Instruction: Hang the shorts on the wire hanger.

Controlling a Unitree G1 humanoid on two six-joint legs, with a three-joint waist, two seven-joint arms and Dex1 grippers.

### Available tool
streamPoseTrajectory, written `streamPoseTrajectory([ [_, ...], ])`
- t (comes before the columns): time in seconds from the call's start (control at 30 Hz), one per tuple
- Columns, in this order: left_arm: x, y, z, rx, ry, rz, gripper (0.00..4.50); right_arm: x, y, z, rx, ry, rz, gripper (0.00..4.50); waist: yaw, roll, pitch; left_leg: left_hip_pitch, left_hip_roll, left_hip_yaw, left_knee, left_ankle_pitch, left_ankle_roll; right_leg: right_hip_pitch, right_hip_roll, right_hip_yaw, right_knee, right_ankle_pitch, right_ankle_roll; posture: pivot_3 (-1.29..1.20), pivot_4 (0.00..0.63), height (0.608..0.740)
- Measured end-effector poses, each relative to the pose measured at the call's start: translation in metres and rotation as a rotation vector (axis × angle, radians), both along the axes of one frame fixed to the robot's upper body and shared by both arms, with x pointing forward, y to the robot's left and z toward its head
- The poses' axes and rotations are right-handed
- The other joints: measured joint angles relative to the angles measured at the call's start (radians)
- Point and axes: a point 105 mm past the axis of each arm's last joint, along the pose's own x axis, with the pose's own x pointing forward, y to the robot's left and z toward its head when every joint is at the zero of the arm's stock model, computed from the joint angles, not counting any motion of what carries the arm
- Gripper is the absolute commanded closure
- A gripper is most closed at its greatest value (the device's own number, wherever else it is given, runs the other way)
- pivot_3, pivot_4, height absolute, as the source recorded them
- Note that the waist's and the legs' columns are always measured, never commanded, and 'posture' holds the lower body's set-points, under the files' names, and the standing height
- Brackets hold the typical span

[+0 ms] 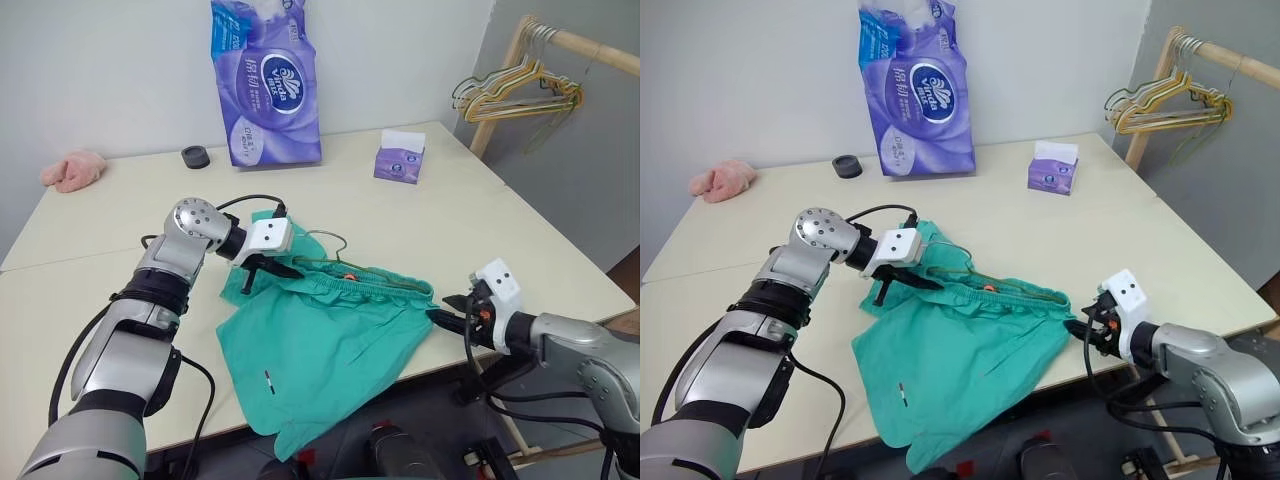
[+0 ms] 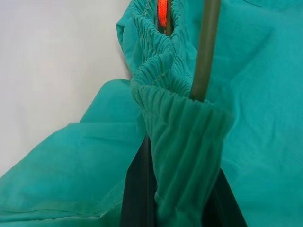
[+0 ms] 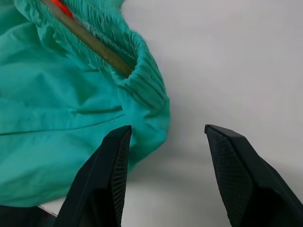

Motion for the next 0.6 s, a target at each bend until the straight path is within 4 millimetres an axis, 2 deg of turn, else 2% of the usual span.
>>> streamPoseTrajectory([
  [0.2, 0.0, 0.0, 0.0, -0.002, 0.004, 0.004, 4.5, 0.016, 0.006, -0.005, 0.007, 0.007, 0.028, 1.87, -0.001, 0.0, 0.0, 0.0, 0.0, 0.0, 0.0, 0.0, 0.0, 0.0, 0.0, 0.0, 0.001, 0.0, 0.0, -0.26, 0.058, 0.74],
  [0.3, 0.0, 0.0, 0.0, -0.002, 0.006, 0.008, 4.5, 0.02, 0.01, -0.009, 0.032, 0.022, 0.019, 2.71, 0.002, 0.0, 0.0, 0.0, 0.0, -0.001, 0.0, 0.0, 0.0, 0.0, 0.0, -0.001, 0.001, 0.0, 0.0, -0.25, 0.058, 0.74],
  [0.47, 0.001, 0.001, 0.001, -0.008, 0.003, 0.014, 4.5, 0.02, 0.012, -0.01, 0.047, 0.025, 0.013, 4.48, 0.002, 0.0, 0.0, 0.0, 0.0, -0.001, 0.0, 0.0, 0.0, 0.0, -0.001, -0.001, 0.001, 0.0, 0.0, -0.25, 0.058, 0.74],
  [0.6, 0.001, 0.001, 0.002, -0.011, -0.001, 0.017, 4.5, 0.025, 0.01, -0.004, 0.068, -0.012, -0.045, 4.48, 0.002, 0.0, 0.0, 0.0, 0.0, -0.001, 0.0, 0.0, 0.0, -0.001, -0.002, -0.001, 0.001, 0.0, 0.0, -0.25, 0.058, 0.74],
])
